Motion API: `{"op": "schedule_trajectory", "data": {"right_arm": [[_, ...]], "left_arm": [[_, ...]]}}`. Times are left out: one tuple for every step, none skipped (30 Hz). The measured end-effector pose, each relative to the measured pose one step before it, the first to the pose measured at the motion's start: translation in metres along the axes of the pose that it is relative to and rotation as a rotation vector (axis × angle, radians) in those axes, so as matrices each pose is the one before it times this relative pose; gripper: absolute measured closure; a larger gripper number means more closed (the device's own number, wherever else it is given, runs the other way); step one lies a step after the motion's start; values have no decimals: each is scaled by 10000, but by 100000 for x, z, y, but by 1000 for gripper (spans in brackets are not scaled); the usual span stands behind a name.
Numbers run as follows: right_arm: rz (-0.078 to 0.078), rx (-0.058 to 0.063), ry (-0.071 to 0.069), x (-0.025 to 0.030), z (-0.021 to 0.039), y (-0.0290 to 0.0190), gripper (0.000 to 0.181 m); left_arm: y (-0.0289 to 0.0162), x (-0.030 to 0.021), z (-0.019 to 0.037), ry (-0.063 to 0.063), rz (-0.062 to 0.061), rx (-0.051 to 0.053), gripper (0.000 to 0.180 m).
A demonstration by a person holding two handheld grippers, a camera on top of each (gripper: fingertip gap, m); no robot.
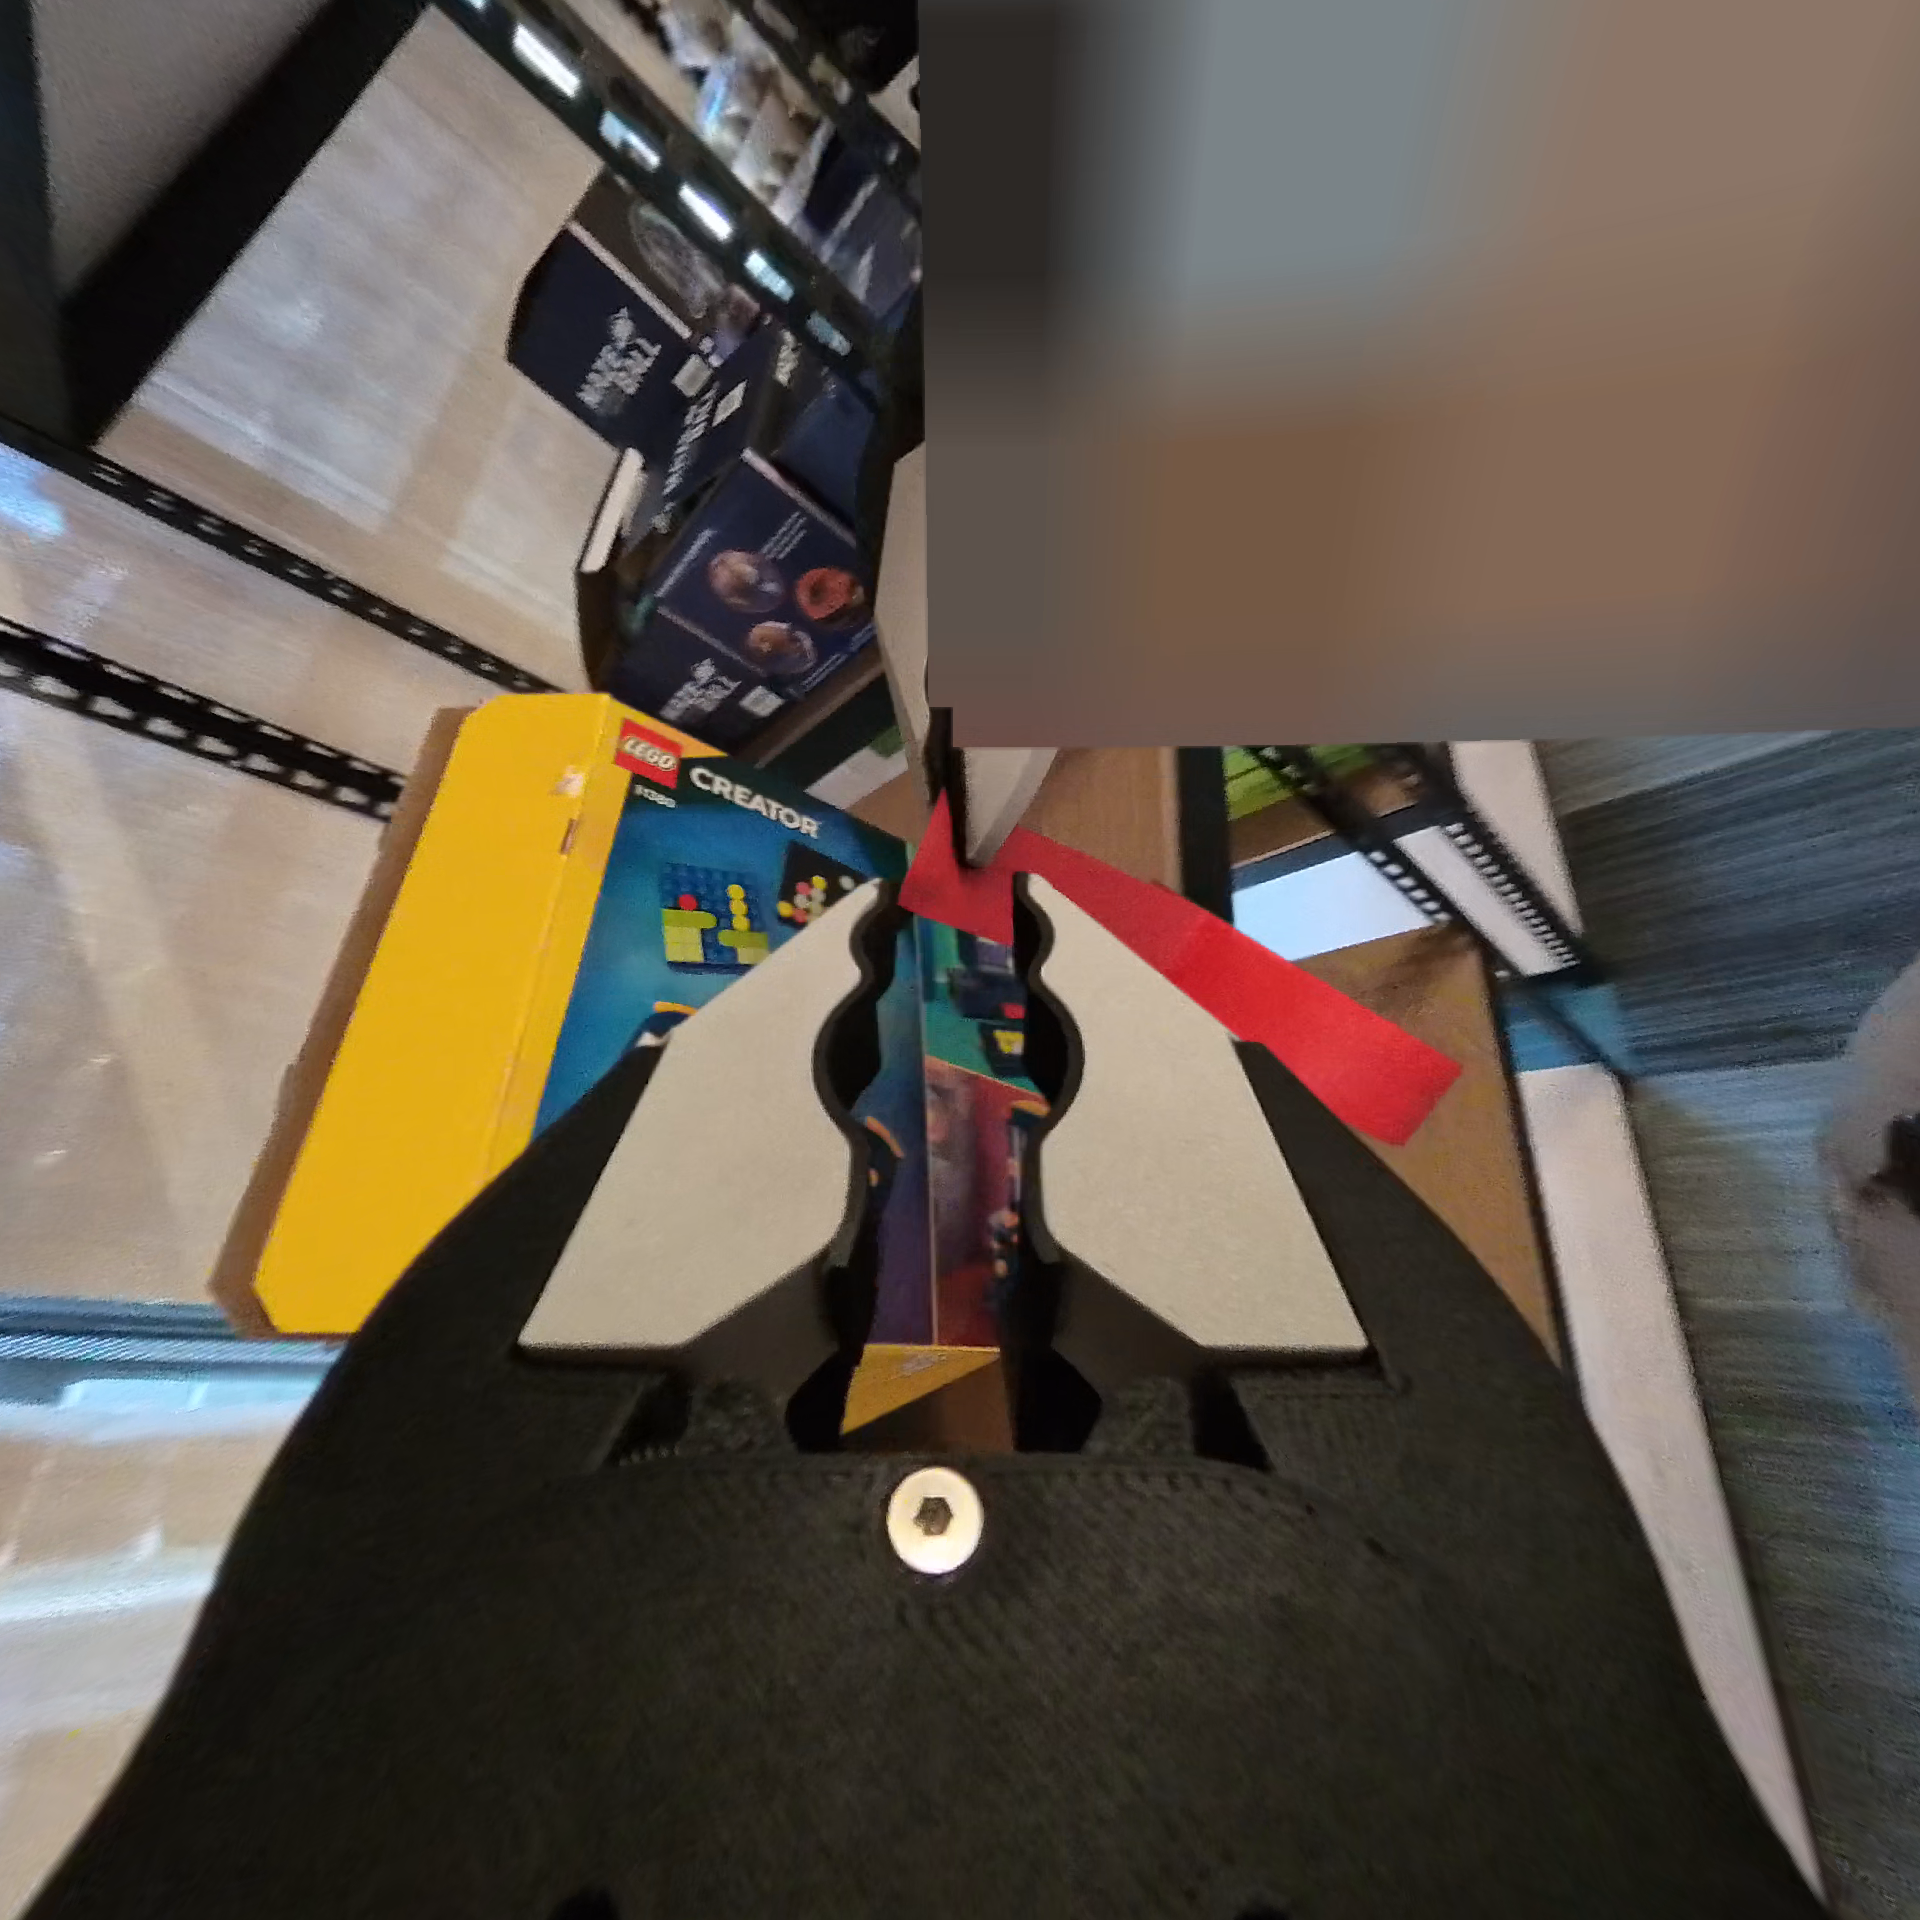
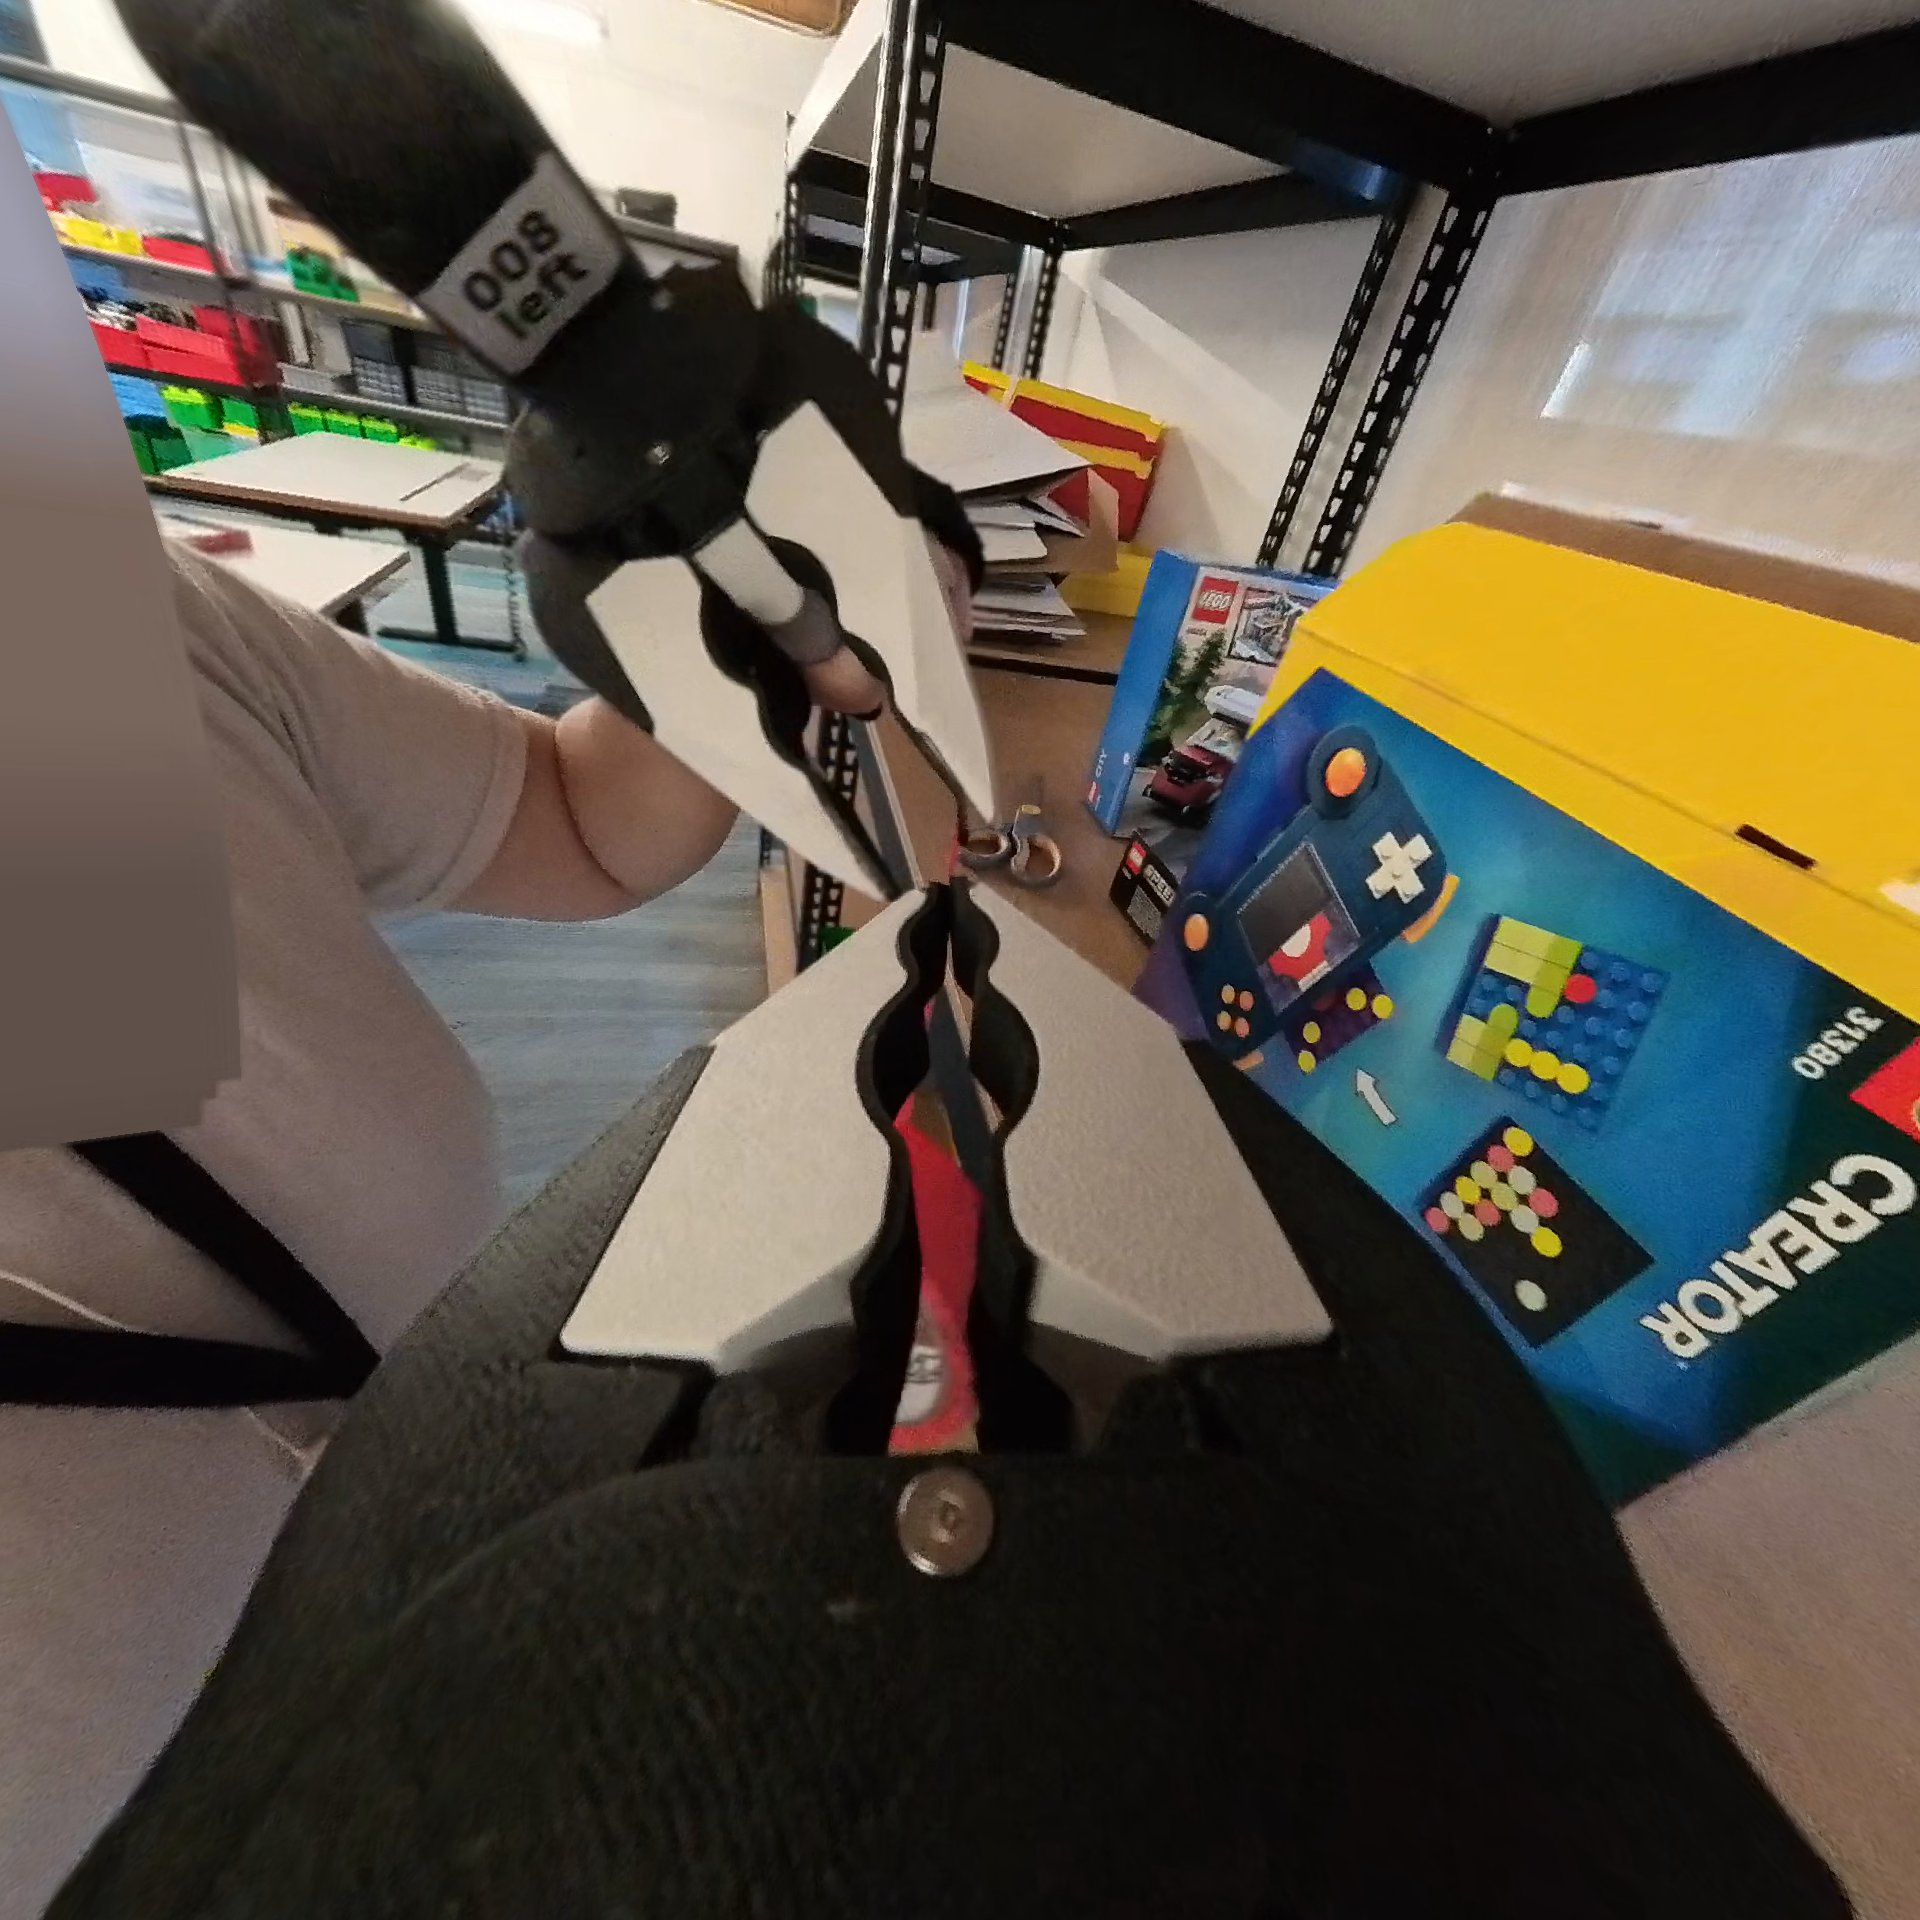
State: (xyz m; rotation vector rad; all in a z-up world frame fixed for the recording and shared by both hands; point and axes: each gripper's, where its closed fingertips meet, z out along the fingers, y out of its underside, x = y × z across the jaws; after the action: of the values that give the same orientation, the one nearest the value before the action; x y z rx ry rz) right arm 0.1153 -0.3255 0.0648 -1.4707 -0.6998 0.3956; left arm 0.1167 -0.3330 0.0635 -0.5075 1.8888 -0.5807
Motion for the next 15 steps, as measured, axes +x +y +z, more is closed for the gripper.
{"op": "schedule_trajectory", "data": {"right_arm": [[28, -18, -46, 133, -131, -81, 181], [33, -58, -14, 168, -145, 3, 181], [49, -99, 2, 179, -152, 79, 181], [42, -42, -34, 126, -146, 21, 181], [31, -38, -30, 144, -164, 37, 181], [42, -80, -16, 188, -169, 109, 181], [59, -54, -30, 166, -162, 106, 181], [72, -5, -53, 129, -147, 59, 181], [95, -51, -211, -91, -147, 131, 181], [107, -46, -137, -8, -207, 167, 181], [75, 73, 58, 271, -288, 4, 181], [112, 69, 61, 300, -280, 20, 181], [92, 91, -103, 32, -282, -22, 181], [8, 144, -190, -188, -257, -136, 181], [-3, 103, -128, -129, -215, -81, 181]], "left_arm": [[-14, -61, 217, -235, 162, -157, 157], [39, -61, 260, -205, 119, -204, 156], [24, -94, 281, -226, 91, -180, 155], [-12, -182, 282, -307, 124, -151, 156], [34, -146, 293, -333, 233, -151, 157], [55, -10, 307, -259, 214, -163, 157], [46, 65, 302, -177, 135, -162, 154], [184, -308, 275, -397, 122, -232, 143], [806, -1605, 219, -1149, 296, -562, 113], [1140, -1122, 213, -722, 440, -691, 114], [657, -396, 185, -174, 91, -286, 116], [-50, 323, 32, 359, -306, 185, 121], [-427, 541, -113, 565, -415, 446, 125], [-402, 208, -158, 393, -277, 431, 126], [-151, -438, -151, 59, -38, 223, 124]]}}
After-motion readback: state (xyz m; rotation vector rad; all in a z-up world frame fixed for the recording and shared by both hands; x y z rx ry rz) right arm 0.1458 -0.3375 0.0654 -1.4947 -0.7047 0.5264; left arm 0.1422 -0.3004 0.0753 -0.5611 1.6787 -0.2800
